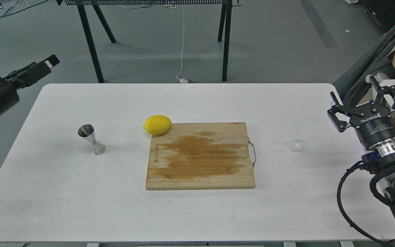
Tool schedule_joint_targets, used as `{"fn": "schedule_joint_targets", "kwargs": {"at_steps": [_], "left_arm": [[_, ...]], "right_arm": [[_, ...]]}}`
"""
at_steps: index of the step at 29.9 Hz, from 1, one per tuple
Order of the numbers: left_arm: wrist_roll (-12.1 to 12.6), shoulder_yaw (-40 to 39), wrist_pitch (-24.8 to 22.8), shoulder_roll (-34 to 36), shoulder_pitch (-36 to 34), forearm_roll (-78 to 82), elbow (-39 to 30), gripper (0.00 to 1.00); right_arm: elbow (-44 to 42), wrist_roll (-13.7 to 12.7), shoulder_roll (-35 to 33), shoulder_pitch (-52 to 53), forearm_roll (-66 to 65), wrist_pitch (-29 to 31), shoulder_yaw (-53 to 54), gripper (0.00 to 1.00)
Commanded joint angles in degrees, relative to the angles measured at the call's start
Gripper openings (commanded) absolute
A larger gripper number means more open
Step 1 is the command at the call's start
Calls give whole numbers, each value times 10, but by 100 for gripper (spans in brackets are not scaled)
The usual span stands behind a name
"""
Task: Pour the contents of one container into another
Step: 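Raise the left arm and bring the left gripper toward the metal jigger, then lower the left gripper around the metal jigger and close it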
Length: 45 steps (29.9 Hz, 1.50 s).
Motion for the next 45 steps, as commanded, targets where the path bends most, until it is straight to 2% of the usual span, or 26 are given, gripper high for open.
{"fn": "schedule_joint_targets", "kwargs": {"at_steps": [1, 5, 6, 13, 15, 19, 35, 45], "left_arm": [[0, 0, 102, 18, 58, 16, -41, 100], [0, 0, 221, 16, 126, 43, -76, 100], [0, -1, 230, 14, 137, 58, -77, 100], [0, -3, 230, -44, 199, 154, -63, 100], [0, -4, 230, -72, 204, 179, -30, 100], [0, -5, 230, -120, 202, 218, 33, 100], [0, 1, 230, -183, 197, 223, 129, 99], [0, 44, 230, -229, 152, 219, 176, 99]], "right_arm": [[-3, 0, 0, -2, -1, 0, 1, 99], [-3, 0, 0, -2, -1, 0, -1, 99], [-3, 0, 1, -2, -1, 0, -1, 99], [-4, 0, 1, -3, -2, 0, -3, 99], [-7, 0, 1, -4, -2, 0, -2, 99], [-9, 0, 1, -3, -2, 0, -3, 99], [-8, 0, 0, -5, -2, 0, -1, 99], [-8, 0, 0, -7, -2, 0, -1, 99]]}}
